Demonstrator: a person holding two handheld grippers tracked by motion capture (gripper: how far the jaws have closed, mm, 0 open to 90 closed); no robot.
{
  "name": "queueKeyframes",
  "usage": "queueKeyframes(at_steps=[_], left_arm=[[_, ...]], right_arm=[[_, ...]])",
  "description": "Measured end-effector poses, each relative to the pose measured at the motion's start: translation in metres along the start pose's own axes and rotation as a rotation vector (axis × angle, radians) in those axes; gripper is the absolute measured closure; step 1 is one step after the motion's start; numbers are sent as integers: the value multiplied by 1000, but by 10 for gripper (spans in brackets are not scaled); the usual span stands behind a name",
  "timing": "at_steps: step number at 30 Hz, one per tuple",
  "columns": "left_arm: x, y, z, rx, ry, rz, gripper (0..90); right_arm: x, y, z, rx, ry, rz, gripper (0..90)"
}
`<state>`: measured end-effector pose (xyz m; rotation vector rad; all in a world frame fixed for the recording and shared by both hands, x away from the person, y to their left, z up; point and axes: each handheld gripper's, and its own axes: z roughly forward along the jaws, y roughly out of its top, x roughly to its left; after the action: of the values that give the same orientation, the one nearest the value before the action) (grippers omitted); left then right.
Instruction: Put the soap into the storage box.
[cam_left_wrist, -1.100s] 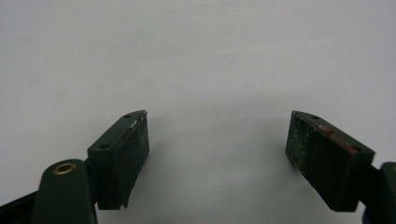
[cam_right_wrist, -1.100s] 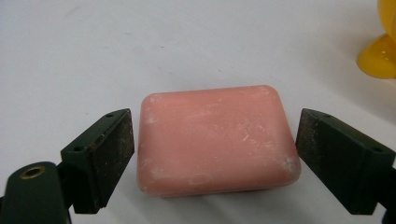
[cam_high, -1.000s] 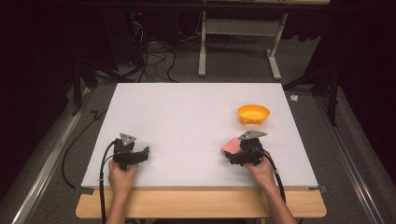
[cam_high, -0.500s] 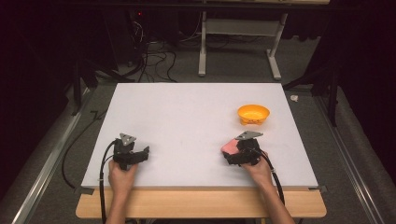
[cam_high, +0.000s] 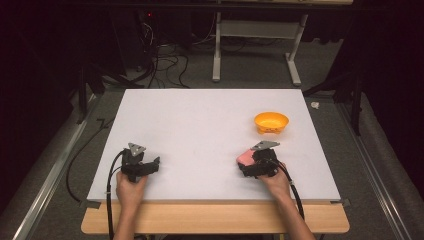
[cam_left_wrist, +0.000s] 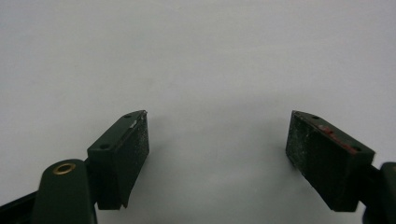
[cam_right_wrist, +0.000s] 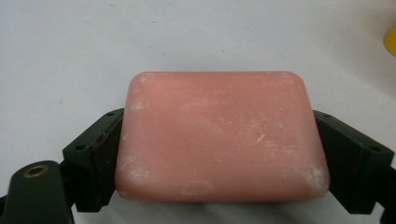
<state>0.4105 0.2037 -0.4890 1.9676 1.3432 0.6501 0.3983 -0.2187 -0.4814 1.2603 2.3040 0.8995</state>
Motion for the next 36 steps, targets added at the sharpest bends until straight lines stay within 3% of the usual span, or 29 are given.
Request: queueKeyframes(at_steps=[24, 36], left_arm=[[0, 0, 0, 1, -1, -1, 217], [0, 0, 0, 1, -1, 0, 216]], right_arm=[[1, 0, -8, -16, 10, 3, 138], [-5, -5, -18, -38, -7, 41, 139]])
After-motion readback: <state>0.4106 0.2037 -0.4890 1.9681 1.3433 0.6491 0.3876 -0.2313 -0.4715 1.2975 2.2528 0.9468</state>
